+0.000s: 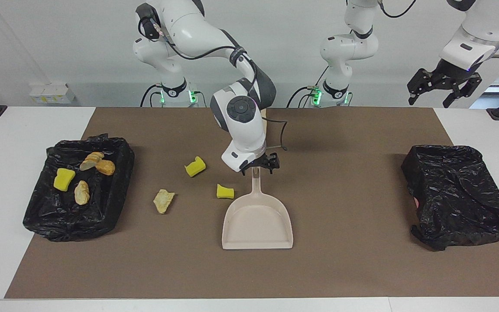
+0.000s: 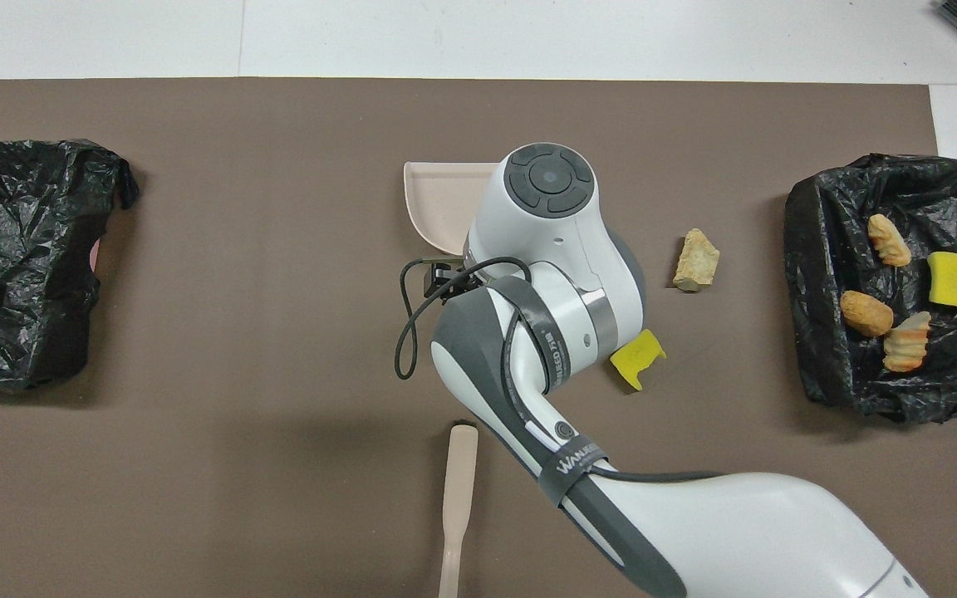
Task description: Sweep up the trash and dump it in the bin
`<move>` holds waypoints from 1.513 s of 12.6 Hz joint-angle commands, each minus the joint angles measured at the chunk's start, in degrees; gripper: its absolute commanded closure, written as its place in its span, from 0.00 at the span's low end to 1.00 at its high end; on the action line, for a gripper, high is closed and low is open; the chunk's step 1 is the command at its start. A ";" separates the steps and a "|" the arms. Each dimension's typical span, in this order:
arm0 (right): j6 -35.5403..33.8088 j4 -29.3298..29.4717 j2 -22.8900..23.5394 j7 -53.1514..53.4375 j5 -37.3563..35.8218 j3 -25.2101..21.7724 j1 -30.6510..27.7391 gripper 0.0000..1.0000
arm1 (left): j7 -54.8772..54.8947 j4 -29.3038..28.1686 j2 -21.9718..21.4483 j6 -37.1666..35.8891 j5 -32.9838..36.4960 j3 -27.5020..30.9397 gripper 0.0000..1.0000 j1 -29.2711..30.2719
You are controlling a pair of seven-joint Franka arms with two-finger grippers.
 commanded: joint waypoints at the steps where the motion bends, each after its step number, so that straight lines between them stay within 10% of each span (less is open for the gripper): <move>1: -1.97 -9.45 -9.04 2.27 0.78 0.14 2.42 0.00 | -0.65 -2.12 -0.25 4.48 -0.29 0.25 0.00 -1.85; 13: 15.50 -46.99 -33.83 16.60 0.96 0.31 16.32 0.00 | -20.06 -1.77 14.07 24.26 -0.11 0.25 0.00 -18.89; 19: 22.97 -53.69 -33.78 29.06 0.96 0.57 24.91 0.00 | -29.65 -1.68 22.51 32.18 0.06 0.34 0.00 -27.24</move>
